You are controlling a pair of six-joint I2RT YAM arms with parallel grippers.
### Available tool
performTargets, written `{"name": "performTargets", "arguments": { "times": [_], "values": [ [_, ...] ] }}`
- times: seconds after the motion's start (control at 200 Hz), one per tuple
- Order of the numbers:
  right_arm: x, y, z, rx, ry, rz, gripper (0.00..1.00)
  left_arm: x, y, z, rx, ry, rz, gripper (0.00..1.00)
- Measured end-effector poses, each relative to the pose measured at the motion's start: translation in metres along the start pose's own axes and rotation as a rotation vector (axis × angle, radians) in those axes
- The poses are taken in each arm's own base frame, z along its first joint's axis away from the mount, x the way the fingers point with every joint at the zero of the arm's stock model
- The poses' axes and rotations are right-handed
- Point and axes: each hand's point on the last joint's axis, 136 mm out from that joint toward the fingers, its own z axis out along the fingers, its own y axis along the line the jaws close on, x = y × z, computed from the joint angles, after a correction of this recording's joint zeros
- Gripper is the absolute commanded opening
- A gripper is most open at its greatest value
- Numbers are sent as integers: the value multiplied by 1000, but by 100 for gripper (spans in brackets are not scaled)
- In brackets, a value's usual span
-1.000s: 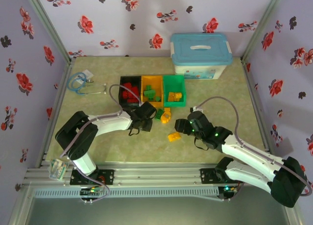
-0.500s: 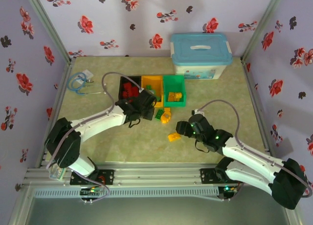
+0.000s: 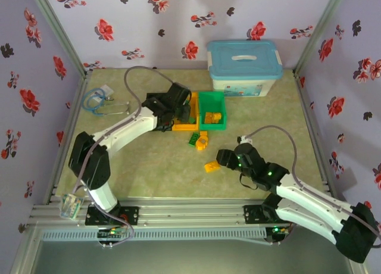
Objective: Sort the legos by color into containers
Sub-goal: Place the lego in the container, then pick up the lego from the bottom-center of the table.
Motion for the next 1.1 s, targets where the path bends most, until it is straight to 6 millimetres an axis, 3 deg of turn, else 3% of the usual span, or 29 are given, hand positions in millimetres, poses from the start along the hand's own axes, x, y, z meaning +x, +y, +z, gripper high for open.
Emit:
{"name": "performTargets", "arguments": {
  "times": [0.145, 0.48, 0.525, 0.565, 0.59, 0.715, 0.89, 1.1],
  "values": [
    [0, -3, -5, -6, -13, 11, 70, -4, 5, 25, -3, 36, -6, 23],
    [4, -10, -7, 9, -14, 15, 70, 11, 3, 69, -8, 131, -3, 26],
    [4, -11, -7, 10, -12, 14, 70, 12, 3, 74, -10, 139, -2, 35],
    [4, -11, -7, 11, -12, 14, 70, 13, 3, 78, -10, 146, 1, 62],
    [4, -11, -7, 10, -12, 14, 70, 13, 3, 81, -11, 150, -3, 72],
    [4, -11, -7, 11, -12, 14, 70, 10, 10, 87, -34, 157, -9, 77],
    [3, -11, -10, 7, -18, 16, 70, -4, 12, 71, -30, 115, -19, 77],
    [4, -12, -9, 13, -14, 15, 70, -43, 9, -3, 29, -47, -41, 74]
  ]
}}
